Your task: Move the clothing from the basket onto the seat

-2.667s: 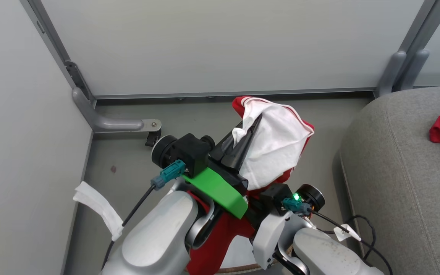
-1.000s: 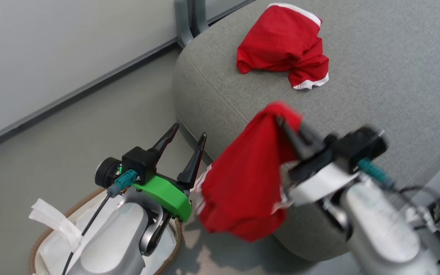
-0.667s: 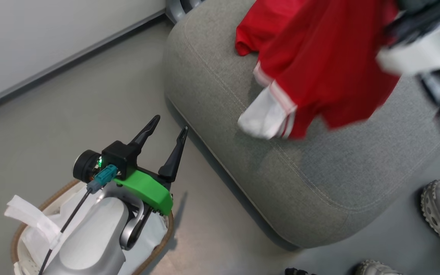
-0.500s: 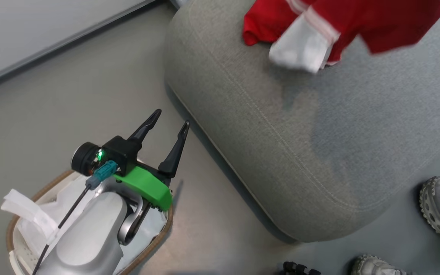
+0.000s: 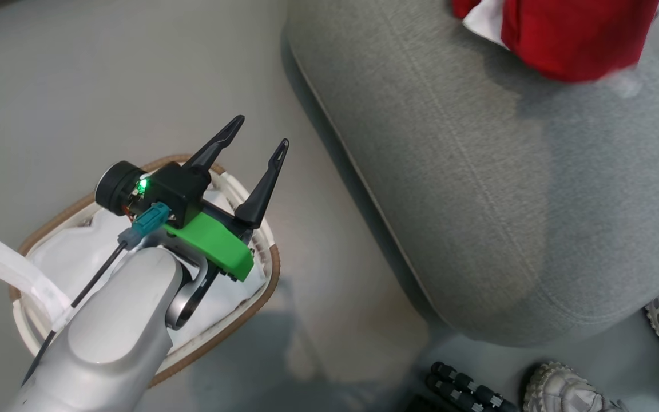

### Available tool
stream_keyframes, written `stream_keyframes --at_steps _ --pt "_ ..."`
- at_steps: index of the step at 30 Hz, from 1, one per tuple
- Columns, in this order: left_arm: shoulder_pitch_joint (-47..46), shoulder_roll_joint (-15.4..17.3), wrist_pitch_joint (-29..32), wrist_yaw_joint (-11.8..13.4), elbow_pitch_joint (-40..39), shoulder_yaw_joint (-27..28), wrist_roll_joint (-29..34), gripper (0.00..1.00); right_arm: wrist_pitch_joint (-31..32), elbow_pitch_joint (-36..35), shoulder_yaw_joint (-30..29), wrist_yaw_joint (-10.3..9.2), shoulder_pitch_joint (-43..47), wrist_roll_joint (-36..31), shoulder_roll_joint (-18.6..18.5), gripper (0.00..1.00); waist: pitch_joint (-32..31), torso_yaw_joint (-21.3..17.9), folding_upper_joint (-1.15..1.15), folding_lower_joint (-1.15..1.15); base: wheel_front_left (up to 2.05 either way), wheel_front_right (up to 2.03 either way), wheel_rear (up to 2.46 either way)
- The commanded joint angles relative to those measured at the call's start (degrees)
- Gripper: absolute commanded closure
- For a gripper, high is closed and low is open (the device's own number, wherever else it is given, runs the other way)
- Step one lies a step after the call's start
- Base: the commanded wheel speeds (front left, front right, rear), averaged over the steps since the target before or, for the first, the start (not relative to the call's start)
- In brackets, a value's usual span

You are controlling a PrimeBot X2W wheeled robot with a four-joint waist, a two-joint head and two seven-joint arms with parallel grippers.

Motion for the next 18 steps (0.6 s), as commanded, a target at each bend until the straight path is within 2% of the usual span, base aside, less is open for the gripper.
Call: stream_keyframes --at_steps 1,5,6,8,10,11,12,18 --pt "-1.2 0.57 -0.02 -0.14 -0.01 -0.27 -0.41 0.0 -0.57 2.11 -2.0 -0.08 2.05 -0.88 0.77 1.0 4.28 3.98 0.0 -0.01 0.0 0.0 0.0" --pt "-1.79 0.45 -0.02 -0.14 0.29 -1.02 -0.76 0.0 -0.93 6.98 -9.1 -0.08 7.67 -2.78 3.15 1.0 4.4 5.0 0.0 -0.01 0.0 0.0 0.0" --pt "-1.74 0.42 -0.02 -0.14 0.36 -1.04 -0.84 0.0 -0.96 7.11 -10.85 -0.08 8.66 -3.18 3.53 0.95 4.3 5.1 0.0 -0.01 0.0 0.0 0.0" --pt "-1.42 0.49 -0.02 -0.14 0.58 -0.9 -0.94 0.0 -0.96 6.7 -14.67 -0.08 11.88 -3.98 4.78 0.71 3.89 5.11 0.0 -0.01 0.0 0.0 0.0" --pt "-0.48 0.48 -0.02 -0.14 0.92 -0.54 -1.22 0.0 -0.97 5.25 -18.14 -0.08 15.5 -4.91 5.99 0.55 3.02 4.84 0.0 -0.01 0.0 0.0 0.0" --pt "-0.16 0.38 -0.02 -0.14 1.07 -0.45 -1.19 0.0 -0.97 4.43 -19.23 -0.08 16.6 -5.11 6.31 0.04 2.68 4.74 0.0 -0.01 0.0 0.0 0.0" --pt "0.18 0.25 -0.02 -0.14 1.27 -0.32 -1.21 0.0 -0.98 3.72 -20.09 -0.08 17.85 -5.38 6.9 0.0 2.23 4.62 0.0 -0.01 0.0 0.0 0.0" --pt "2.66 -1.43 -0.02 -0.14 2.35 1.36 -1.05 0.0 -0.99 -3.0 -24.45 -0.08 26.04 -6.15 9.48 0.0 -2.09 3.97 0.0 -0.01 0.0 0.0 0.0"
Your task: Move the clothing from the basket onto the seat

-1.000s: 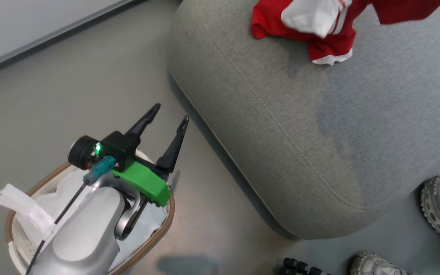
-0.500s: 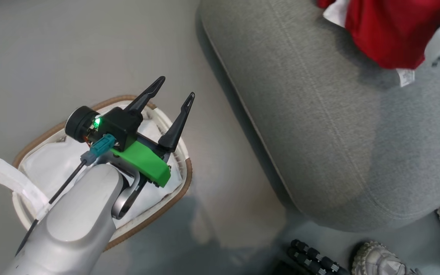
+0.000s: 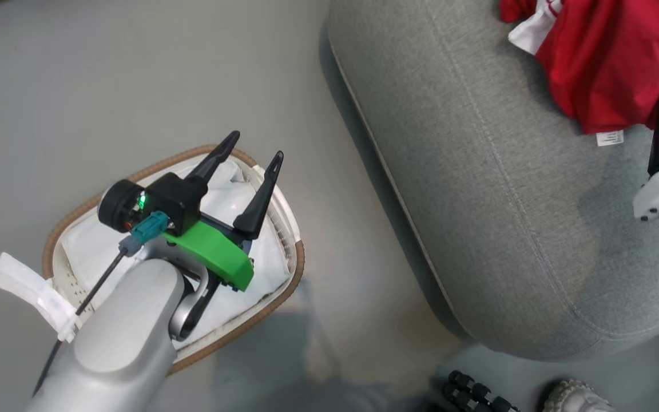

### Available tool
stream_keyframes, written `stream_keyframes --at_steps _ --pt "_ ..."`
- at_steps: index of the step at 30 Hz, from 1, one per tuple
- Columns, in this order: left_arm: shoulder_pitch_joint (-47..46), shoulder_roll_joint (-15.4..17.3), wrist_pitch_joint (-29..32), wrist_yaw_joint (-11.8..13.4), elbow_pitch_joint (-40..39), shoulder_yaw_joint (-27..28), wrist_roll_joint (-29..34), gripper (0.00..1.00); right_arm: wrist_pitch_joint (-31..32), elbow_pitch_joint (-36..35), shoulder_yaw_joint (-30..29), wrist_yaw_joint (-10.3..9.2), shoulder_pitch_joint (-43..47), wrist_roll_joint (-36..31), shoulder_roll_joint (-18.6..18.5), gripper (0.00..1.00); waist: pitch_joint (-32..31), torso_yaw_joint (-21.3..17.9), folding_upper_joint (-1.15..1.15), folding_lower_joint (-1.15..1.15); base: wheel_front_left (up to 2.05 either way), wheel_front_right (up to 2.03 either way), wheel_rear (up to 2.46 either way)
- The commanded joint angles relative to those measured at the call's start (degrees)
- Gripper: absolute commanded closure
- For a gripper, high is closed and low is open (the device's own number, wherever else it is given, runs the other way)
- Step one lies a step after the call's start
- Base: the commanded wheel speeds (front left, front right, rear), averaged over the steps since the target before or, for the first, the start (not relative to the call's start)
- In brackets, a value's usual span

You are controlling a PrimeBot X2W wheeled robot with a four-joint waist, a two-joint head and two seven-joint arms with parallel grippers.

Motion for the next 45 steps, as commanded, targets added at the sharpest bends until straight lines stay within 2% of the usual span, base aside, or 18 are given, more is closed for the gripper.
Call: stream_keyframes --at_steps 1,7,11,16,24,33,39,45 --pt "1.4 -0.64 -0.02 -0.14 0.22 0.66 0.41 0.0 -0.24 -1.67 -0.59 -0.08 2.33 -0.28 0.09 0.0 -3.14 -0.58 0.0 -0.01 0.0 0.0 0.0" --pt "5.31 -2.78 -0.02 -0.14 0.97 4.14 1.44 0.0 -0.25 -10.13 -0.25 -0.08 8.2 0.44 0.91 0.0 -8.12 0.26 0.0 -0.01 0.0 0.0 0.0" --pt "8.21 -4.11 -0.02 -0.14 1.37 6.82 2.45 0.0 -0.25 -15.08 3.03 -0.08 10.21 0.55 1.26 0.0 -11.28 1.66 0.0 -0.01 0.0 0.0 0.0" --pt "11.88 -5.79 -0.02 0.38 1.58 12.59 6.07 0.0 -0.19 -19.47 9.29 -0.08 11.66 2.14 3.58 0.0 -14.87 4.9 0.0 -0.01 0.0 0.0 0.0" --pt "17.72 -8.84 -0.02 1.51 2.0 22.86 11.42 0.0 -0.19 -17.48 18.47 -0.08 10.79 4.54 6.46 0.0 -19.06 11.67 0.0 -0.01 0.0 0.0 0.0" --pt "22.83 -11.39 -0.02 2.64 2.27 33.82 16.55 0.0 -0.19 -15.36 21.53 -0.08 13.62 5.57 8.3 0.0 -21.92 18.51 0.0 -0.01 0.0 0.0 0.0" --pt "26.78 -12.87 -0.02 2.1 1.04 40.13 18.93 0.0 -0.2 -14.26 22.83 -0.08 17.18 7.65 8.55 0.0 -24.21 19.85 0.0 -0.01 0.0 0.0 0.0" --pt "31.23 -13.89 -0.02 1.38 0.5 44.13 20.84 0.0 -0.2 -12.74 24.13 -0.08 21.12 9.7 8.57 0.0 -26.83 19.79 0.0 -0.01 0.0 0.0 0.0"
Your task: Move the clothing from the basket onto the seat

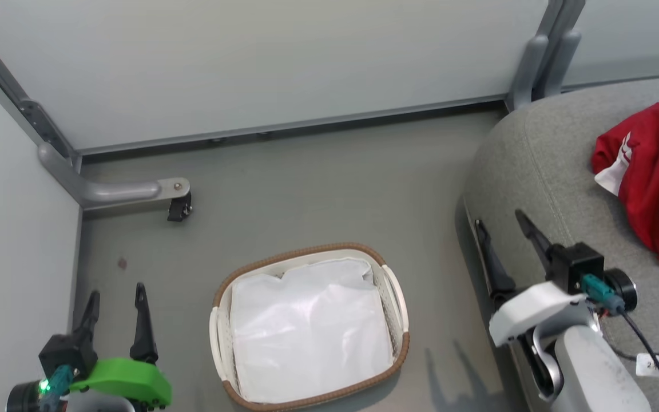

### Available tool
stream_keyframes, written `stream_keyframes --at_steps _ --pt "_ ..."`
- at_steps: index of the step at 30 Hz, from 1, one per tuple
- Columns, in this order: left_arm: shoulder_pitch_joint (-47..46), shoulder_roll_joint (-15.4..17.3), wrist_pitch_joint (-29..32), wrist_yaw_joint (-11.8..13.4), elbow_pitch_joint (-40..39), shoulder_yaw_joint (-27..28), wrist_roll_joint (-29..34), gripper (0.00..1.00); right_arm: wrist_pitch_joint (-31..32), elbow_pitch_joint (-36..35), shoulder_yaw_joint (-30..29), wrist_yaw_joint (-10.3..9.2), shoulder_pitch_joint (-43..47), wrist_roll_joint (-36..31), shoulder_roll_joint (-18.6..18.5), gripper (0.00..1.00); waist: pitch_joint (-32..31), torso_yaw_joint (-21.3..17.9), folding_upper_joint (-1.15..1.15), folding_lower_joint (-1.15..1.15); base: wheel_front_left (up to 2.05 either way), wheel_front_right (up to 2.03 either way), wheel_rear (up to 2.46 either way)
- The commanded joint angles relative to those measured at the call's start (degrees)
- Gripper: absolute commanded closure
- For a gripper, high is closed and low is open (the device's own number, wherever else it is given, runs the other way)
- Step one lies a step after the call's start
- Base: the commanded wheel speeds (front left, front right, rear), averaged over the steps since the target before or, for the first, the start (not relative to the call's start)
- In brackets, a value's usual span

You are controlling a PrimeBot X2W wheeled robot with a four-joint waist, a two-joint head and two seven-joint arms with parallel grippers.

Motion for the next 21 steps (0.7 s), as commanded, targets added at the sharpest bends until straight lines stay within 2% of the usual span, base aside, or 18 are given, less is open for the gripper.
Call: stream_keyframes --at_steps 1,5,13,14,17,21 --pt "1.4 -0.2 -0.02 -0.21 -0.08 0.72 0.39 0.0 -0.12 0.49 0.05 -0.08 1.53 0.53 -0.21 0.0 -1.99 0.56 0.0 0.0 0.0 0.0 0.0" --pt "3.83 -0.83 -0.02 -0.71 -0.03 2.28 0.86 0.0 -0.12 1.16 0.24 -0.08 4.18 0.9 -0.22 0.0 -3.71 0.54 0.0 0.0 0.0 0.0 0.0" --pt "6.89 -1.25 -0.02 -1.66 0.06 1.46 -1.31 0.0 -0.12 1.69 0.23 -0.08 7.13 1.27 -0.21 0.0 -5.62 0.73 0.0 0.0 0.0 0.0 0.0" --pt "6.19 -1.27 0.0 -1.45 0.06 1.51 -0.97 1.0 0.0 1.65 0.25 0.0 6.58 1.14 0.02 1.0 -5.56 0.68 0.0 0.0 0.0 0.0 0.0" --pt "6.23 -1.64 0.02 -1.46 1.35 1.47 -0.94 1.0 0.02 2.7 0.29 0.0 7.06 1.13 0.25 1.0 -5.65 0.7 0.0 0.0 0.0 0.0 0.0" --pt "5.31 -1.67 1.6 -1.47 1.6 2.13 -4.78 1.0 1.35 2.63 -0.58 0.0 6.99 5.31 0.25 1.0 -5.68 0.68 0.0 0.0 0.0 0.0 0.0"
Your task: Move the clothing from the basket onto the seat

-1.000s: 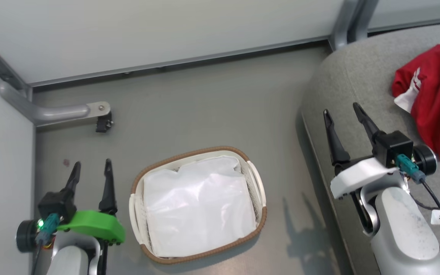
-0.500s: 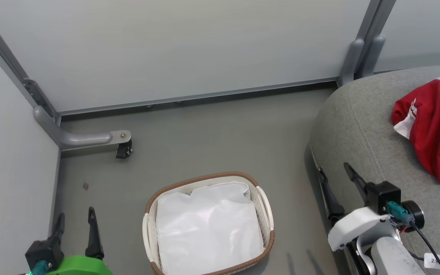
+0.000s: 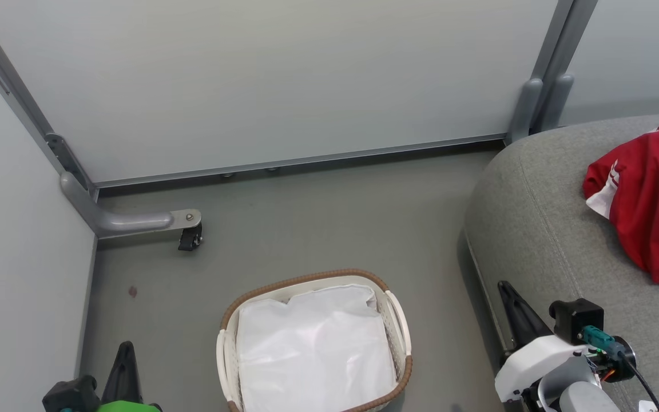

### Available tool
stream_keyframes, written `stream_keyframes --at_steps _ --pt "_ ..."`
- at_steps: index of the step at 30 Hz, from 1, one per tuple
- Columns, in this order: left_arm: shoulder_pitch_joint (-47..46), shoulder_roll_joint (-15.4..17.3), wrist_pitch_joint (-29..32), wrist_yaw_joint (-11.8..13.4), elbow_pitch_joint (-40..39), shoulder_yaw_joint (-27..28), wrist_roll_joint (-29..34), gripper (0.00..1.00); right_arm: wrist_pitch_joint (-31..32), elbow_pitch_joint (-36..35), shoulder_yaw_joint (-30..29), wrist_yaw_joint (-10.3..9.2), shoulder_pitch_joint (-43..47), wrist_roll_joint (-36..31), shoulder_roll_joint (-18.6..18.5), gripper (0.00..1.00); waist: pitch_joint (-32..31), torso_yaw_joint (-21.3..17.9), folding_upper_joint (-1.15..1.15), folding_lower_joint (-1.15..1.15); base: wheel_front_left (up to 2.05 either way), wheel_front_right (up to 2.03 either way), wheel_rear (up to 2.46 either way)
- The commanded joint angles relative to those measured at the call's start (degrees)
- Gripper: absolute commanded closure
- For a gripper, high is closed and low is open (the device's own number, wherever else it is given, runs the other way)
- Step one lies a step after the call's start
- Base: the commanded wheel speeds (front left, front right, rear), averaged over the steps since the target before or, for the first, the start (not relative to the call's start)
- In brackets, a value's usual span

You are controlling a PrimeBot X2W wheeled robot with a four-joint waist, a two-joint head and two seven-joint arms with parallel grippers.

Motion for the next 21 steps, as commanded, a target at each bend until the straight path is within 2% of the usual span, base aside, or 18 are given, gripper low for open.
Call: stream_keyframes --at_steps 1,21 --pt "-1.08 0.25 0.72 -0.01 -0.91 0.43 -2.8 1.0 0.66 -1.18 -0.65 0.0 -0.92 3.12 -0.15 1.0 0.0 -0.01 0.0 0.0 0.0 0.0 0.0" --pt "-2.43 0.34 5.44 -0.05 -4.09 0.31 -22.42 1.0 5.61 -4.47 -3.13 -0.02 0.09 23.47 -0.25 1.0 -0.12 -0.14 0.0 0.0 0.0 0.0 0.0"
